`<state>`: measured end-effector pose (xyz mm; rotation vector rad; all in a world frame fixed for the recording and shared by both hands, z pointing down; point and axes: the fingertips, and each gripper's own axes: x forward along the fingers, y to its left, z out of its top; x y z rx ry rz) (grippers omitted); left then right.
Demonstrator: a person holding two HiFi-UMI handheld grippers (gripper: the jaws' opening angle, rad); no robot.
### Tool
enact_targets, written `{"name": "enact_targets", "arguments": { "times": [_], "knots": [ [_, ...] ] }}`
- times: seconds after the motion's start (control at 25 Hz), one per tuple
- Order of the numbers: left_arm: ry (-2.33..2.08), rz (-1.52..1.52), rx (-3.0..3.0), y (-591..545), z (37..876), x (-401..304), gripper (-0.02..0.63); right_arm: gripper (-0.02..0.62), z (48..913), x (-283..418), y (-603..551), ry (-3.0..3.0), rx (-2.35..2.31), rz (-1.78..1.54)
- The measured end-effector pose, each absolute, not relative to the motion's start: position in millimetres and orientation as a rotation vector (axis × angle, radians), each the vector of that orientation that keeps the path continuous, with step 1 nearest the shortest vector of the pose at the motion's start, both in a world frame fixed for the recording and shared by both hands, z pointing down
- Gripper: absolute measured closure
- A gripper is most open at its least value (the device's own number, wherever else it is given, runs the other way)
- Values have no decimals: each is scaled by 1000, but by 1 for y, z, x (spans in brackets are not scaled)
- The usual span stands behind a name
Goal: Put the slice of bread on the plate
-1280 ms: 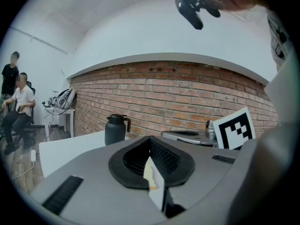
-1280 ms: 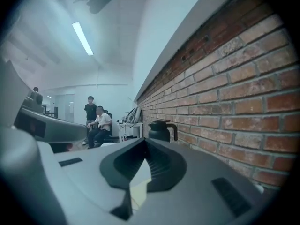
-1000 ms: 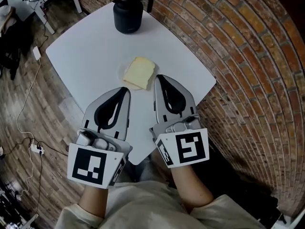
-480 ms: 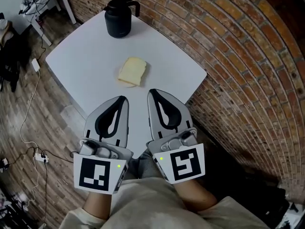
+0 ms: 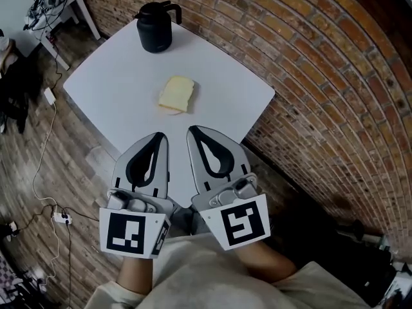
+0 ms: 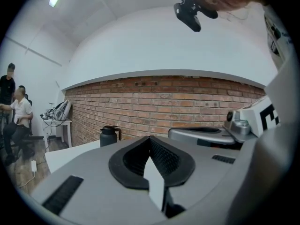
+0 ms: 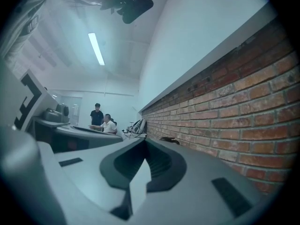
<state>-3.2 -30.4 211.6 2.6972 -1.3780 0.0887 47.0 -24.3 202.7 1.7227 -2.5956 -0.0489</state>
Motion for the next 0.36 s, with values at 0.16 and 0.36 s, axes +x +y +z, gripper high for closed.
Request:
{"name": "enact_targets", "arguments": {
  "times": [0.16, 0.36],
  "knots": [
    [-1360, 84, 2695, -23, 215, -6, 595, 589, 209, 45, -11, -2565, 1718, -39],
    [-1339, 74, 2716, -17, 215, -11, 595, 589, 212, 37, -4, -2540, 1731, -33]
  ]
}}
